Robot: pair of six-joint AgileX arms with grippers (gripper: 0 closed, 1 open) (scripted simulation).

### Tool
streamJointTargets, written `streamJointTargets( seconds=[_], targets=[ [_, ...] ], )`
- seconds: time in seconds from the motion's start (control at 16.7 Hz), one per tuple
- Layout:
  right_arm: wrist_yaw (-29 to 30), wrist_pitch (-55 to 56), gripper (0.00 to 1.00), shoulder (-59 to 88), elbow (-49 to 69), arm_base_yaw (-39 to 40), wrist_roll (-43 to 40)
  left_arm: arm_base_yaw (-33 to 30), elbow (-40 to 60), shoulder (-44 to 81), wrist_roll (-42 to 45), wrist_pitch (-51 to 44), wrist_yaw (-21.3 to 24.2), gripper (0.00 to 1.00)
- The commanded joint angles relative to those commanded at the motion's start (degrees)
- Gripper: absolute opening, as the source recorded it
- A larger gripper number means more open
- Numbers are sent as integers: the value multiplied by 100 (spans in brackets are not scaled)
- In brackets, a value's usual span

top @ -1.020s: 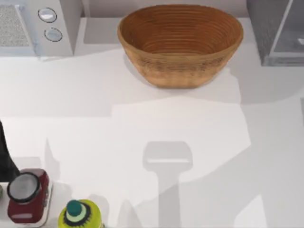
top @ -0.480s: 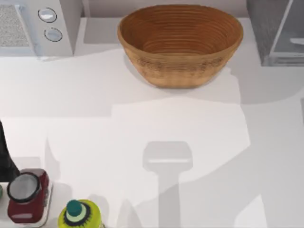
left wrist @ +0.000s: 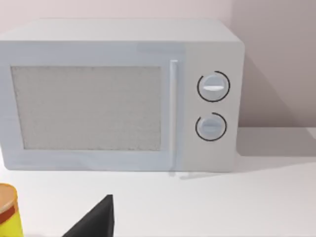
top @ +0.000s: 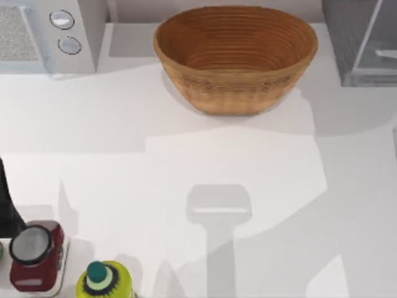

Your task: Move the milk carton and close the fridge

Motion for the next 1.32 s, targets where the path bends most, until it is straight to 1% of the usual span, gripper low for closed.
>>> streamJointTargets(
  seconds=[0.24, 0.48, 0.66, 1.08, 1.32],
  targets=[
    [21, -276, 100, -593, -350, 89, 12, 0, 0, 0, 0, 0, 0, 100],
    [129, -959, 100, -2153, -1212, 251, 10, 0, 0, 0, 0, 0, 0, 100],
    [269, -1665, 100, -3863, -2102, 391, -1, 0, 0, 0, 0, 0, 0, 100],
    [684, -3565, 100, -8534, -4512, 746, -25, 0, 0, 0, 0, 0, 0, 100],
    [908, -4566, 100, -10893, -5791, 941, -27, 0, 0, 0, 0, 0, 0, 100]
  ],
)
